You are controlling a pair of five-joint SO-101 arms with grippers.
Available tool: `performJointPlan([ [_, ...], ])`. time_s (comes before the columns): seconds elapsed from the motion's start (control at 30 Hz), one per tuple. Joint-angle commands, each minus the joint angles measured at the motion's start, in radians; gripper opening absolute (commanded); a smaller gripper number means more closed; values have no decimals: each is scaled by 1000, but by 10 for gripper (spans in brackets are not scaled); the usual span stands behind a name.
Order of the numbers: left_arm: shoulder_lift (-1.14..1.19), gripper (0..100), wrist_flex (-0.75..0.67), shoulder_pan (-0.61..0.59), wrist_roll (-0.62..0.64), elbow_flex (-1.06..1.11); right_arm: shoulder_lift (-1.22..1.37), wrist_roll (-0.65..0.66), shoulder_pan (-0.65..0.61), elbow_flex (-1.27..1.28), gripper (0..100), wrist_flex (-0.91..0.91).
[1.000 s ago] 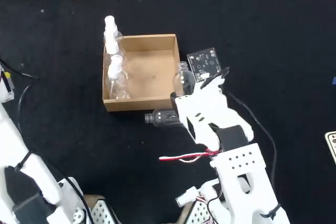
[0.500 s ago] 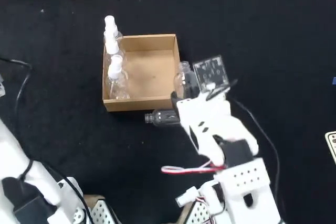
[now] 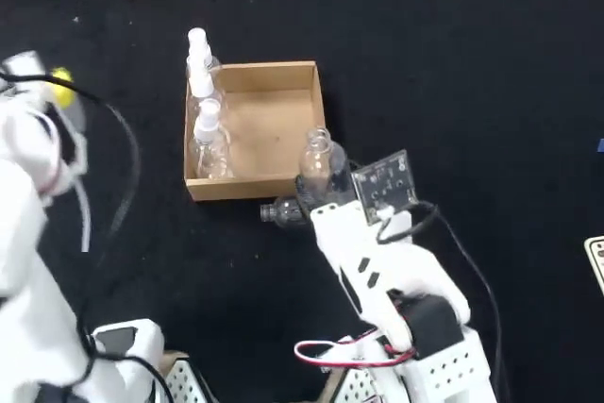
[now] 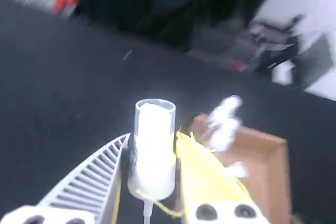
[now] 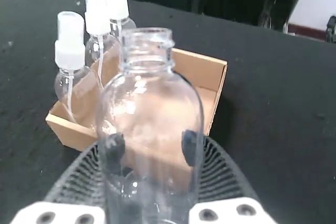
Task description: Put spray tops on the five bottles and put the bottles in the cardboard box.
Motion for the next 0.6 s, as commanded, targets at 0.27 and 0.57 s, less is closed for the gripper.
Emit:
performJointPlan([
  [0.27, -63, 29, -284, 395, 158, -61, -160, -6, -120, 64, 10, -14],
  [0.57, -34, 30, -529, 685, 164, 58, -255, -6, -192, 81, 10, -15],
])
